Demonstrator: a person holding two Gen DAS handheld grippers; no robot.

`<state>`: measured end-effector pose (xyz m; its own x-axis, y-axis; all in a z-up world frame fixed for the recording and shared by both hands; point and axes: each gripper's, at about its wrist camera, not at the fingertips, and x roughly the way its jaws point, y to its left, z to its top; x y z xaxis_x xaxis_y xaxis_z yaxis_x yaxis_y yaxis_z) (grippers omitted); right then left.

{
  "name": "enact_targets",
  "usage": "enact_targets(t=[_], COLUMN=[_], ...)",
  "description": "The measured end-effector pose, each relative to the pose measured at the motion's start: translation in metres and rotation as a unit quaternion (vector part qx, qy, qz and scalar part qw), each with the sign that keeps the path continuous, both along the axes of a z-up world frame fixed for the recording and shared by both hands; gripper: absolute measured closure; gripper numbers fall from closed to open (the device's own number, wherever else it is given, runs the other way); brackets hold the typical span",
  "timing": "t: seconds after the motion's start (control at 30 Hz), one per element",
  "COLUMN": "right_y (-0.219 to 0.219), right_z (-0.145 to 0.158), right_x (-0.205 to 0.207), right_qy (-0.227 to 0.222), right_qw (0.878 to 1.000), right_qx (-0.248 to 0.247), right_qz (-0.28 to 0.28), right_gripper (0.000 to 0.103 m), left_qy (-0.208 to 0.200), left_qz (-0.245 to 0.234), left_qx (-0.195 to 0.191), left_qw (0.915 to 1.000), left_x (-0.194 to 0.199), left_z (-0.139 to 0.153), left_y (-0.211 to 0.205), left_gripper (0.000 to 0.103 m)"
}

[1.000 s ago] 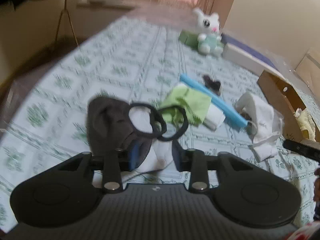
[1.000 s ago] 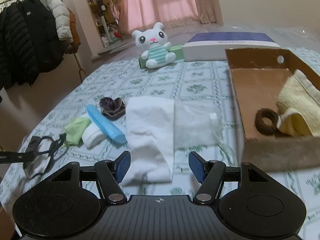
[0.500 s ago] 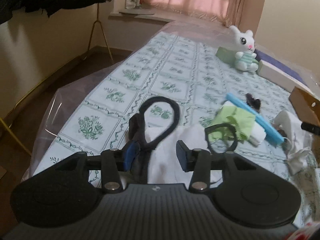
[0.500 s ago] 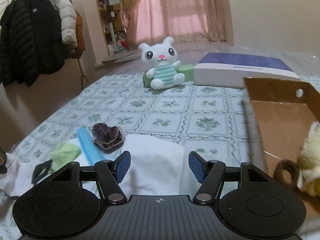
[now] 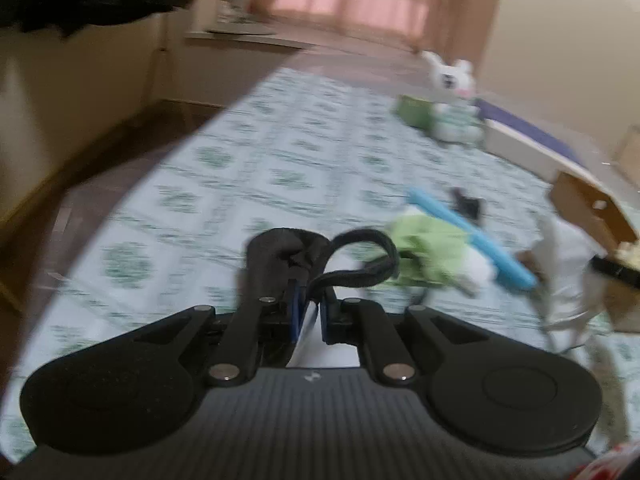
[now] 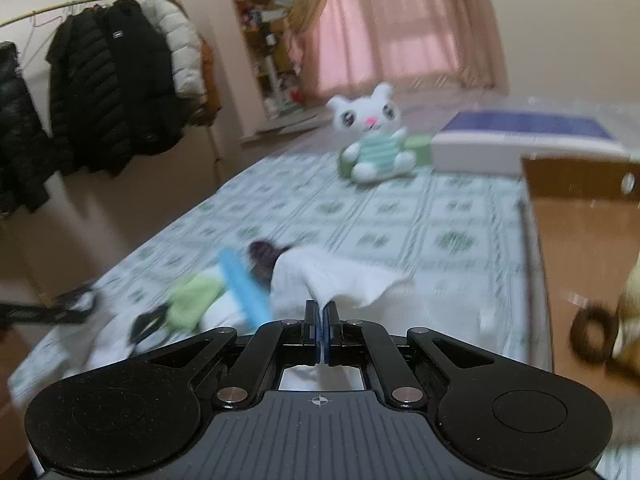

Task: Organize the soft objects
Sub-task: 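Grasp the face mask strap with the left gripper and lift it, then grasp the white cloth with the right gripper while the left holds the mask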

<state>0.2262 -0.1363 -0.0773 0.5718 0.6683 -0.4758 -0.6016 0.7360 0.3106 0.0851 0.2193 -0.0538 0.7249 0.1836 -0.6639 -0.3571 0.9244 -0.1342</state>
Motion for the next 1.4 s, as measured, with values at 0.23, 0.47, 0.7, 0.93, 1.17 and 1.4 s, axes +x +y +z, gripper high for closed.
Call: enact_targets(t=[0.23, 0.47, 0.7, 0.93, 1.17, 1.4], right_y=[-0.003, 0.003, 0.01, 0.003, 0.029, 0.045], right_z=[-0.024, -0.038, -0.036, -0.019, -0.033, -0.053], right_x=[-0.017, -0.011, -0.027, -0.03, -0.007, -0.011], right_qy=[0.051, 0.078, 0.049, 0.011, 0.029, 0.019], right_qw=[0.999, 0.996, 0.995, 0.999, 0.998, 0.995], right_qx=[-0.013, -0.03, -0.079, -0.039, -0.042, -0.092], right_qz=[0.002, 0.007, 0.02, -0.022, -0.035, -0.036], right_gripper=[0.101, 0.101, 0.099, 0.026, 0.026, 0.051], left_qy=[0.017, 0.042, 0.077, 0.073, 0.078, 0.088], left_qz=[-0.052, -0.037, -0.031, -0.011, -0.016, -0.014], left_qx=[-0.055, -0.024, 0.05, 0.02, 0.039, 0.078], left_qw=[0.9969, 0.9981, 0.9953, 0.9971, 0.996, 0.9929], left_x=[0.033, 0.045, 0.046, 0.046, 0.047, 0.044], left_z=[-0.022, -0.038, -0.035, -0.039, -0.037, -0.036], left_y=[-0.031, -0.034, -0.046, -0.034, -0.039, -0.043], left_gripper=[0.094, 0.092, 0.092, 0.091, 0.091, 0.089])
